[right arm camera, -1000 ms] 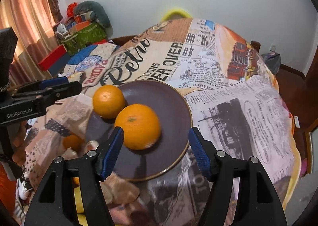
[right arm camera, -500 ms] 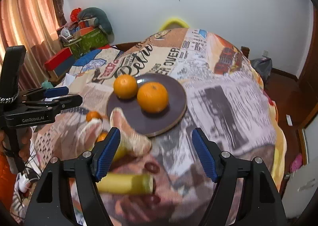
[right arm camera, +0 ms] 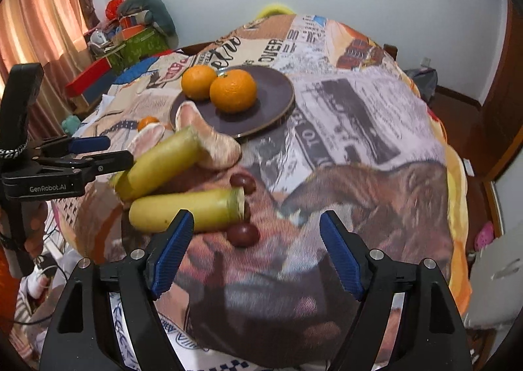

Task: Organize fruits
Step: 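Grasp the green-yellow sugarcane segment with the left tool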

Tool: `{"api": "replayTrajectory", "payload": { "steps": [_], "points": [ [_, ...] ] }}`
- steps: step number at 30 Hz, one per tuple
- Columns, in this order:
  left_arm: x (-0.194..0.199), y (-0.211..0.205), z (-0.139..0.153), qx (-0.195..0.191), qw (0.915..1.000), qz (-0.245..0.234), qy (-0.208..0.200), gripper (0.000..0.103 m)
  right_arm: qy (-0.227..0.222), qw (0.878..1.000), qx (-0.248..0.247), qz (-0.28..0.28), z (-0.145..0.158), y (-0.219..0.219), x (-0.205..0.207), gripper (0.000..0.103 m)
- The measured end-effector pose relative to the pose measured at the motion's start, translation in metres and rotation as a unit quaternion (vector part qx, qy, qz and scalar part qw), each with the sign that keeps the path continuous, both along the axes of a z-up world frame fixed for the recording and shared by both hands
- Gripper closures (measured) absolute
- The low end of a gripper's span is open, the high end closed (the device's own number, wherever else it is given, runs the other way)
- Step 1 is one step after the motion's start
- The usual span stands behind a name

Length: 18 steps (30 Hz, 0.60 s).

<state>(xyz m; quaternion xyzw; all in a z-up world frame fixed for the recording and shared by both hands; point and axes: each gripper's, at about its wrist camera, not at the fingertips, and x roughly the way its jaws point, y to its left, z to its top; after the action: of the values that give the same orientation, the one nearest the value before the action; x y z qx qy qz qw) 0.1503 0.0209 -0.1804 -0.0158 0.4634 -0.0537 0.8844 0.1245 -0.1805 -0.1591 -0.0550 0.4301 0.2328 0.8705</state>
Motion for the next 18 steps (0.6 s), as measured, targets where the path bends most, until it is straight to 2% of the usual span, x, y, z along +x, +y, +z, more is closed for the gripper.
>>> {"api": "replayTrajectory", "payload": {
  "steps": [2, 4, 6, 8, 12, 14, 18],
  "points": [
    [0.002, -0.012, 0.000, 0.013, 0.9998, -0.011, -0.009, 0.028, 0.003, 1.000, 0.001, 0.001, -0.003, 0.000, -0.002, 0.026],
    [0.007, -0.023, -0.001, 0.017, 0.9995, -0.026, -0.010, 0.033, 0.006, 1.000, 0.002, 0.002, -0.005, -0.001, -0.003, 0.026],
    [0.013, -0.033, -0.004, 0.024, 0.9989, -0.040, -0.005, 0.044, 0.011, 1.000, 0.000, 0.003, -0.009, -0.001, -0.003, 0.026],
    [0.020, -0.041, -0.008, 0.030, 0.9983, -0.050, 0.001, 0.048, 0.017, 1.000, -0.001, 0.003, -0.013, -0.001, -0.002, 0.026],
    [0.030, -0.055, -0.019, 0.060, 0.9963, -0.061, 0.008, 0.050, 0.031, 1.000, 0.003, 0.002, -0.020, -0.002, 0.000, 0.026],
    [0.033, -0.058, -0.026, 0.069, 0.9957, -0.062, 0.013, 0.057, 0.040, 0.999, 0.008, 0.003, -0.024, -0.001, 0.001, 0.026],
    [0.028, -0.061, -0.028, 0.083, 0.9942, -0.068, -0.001, 0.058, 0.047, 0.999, 0.000, 0.011, -0.030, 0.006, 0.000, 0.026]
  ]
}}
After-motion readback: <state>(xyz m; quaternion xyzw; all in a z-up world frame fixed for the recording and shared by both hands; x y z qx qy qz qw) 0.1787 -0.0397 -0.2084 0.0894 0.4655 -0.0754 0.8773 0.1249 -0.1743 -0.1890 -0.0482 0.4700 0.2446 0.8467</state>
